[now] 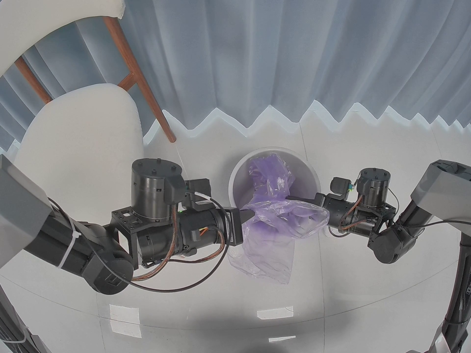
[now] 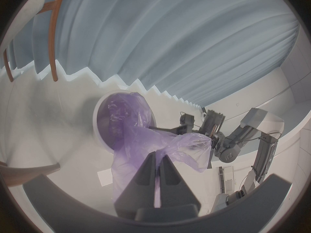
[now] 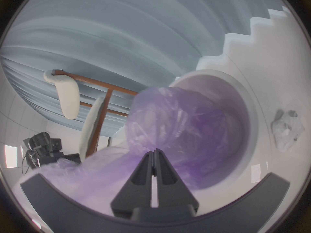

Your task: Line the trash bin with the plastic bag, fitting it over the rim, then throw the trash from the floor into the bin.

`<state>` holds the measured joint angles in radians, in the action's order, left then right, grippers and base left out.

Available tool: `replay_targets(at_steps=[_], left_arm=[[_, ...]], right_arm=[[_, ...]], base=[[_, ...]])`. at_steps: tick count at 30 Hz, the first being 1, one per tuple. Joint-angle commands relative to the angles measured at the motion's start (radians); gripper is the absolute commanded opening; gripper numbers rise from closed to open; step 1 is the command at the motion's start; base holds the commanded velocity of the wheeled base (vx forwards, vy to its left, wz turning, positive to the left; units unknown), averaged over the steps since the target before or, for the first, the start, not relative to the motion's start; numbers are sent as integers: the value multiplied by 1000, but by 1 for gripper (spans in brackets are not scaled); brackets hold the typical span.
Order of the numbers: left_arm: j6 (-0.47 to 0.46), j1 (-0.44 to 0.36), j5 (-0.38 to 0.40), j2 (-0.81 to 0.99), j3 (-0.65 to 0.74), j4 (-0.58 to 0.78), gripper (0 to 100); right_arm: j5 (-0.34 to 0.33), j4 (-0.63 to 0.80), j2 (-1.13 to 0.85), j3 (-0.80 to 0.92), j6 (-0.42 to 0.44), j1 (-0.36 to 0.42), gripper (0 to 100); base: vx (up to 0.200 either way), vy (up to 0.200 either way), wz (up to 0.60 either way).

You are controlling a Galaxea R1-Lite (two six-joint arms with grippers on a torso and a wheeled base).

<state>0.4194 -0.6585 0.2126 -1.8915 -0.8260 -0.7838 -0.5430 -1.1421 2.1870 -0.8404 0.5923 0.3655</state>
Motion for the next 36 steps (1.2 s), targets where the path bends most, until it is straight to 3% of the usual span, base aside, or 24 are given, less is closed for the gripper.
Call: replay_targets(at_steps=[1, 5, 9, 10, 13, 14, 15, 16, 17, 18, 20, 26, 31, 36], left_arm=[[2, 11, 4, -11, -2, -6, 0], [9, 40, 8, -57, -38, -18, 0], [36, 51, 5, -75, -76, -35, 0], [64, 54, 1, -86, -121, -41, 0], [64, 60, 1, -98, -144, -41, 0], [68, 60, 1, -100, -151, -37, 0], [68, 60, 1, -100, -151, -37, 0], [81, 63, 2, -106, -170, -29, 0], [82, 63, 4, -107, -171, -29, 0], [131, 60, 1, -141, -219, -25, 0], [182, 60, -16, -184, -283, -18, 0], [311, 73, -134, -281, -460, 90, 0], [438, 73, -137, -282, -542, 207, 0], [499, 76, -142, -278, -571, 250, 0]], right_arm=[[43, -2, 37, 3, -12, -14, 0], [216, 4, 42, -109, 3, -28, 0], [229, 45, -52, -144, 44, -53, 0], [230, 199, -208, -149, 64, -63, 0], [230, 415, -388, -131, 64, -69, 0], [230, 548, -478, -114, 63, -73, 0], [230, 548, -478, -114, 63, -73, 0], [230, 743, -586, -97, 50, -74, 0], [230, 757, -592, -95, 49, -73, 0], [230, 929, -682, -63, 12, -71, 0], [232, 1012, -742, 1, -49, -66, 0], [233, 927, -771, 307, -312, -79, 0], [235, 765, -701, 380, -313, 12, 0], [252, 688, -593, 359, -302, 19, 0]], base=[[0, 0, 0], [0, 0, 0], [0, 0, 0], [0, 0, 0], [0, 0, 0], [0, 0, 0], [0, 0, 0], [0, 0, 0], [0, 0, 0], [0, 0, 0], [0, 0, 0], [0, 0, 0], [0, 0, 0], [0, 0, 0]])
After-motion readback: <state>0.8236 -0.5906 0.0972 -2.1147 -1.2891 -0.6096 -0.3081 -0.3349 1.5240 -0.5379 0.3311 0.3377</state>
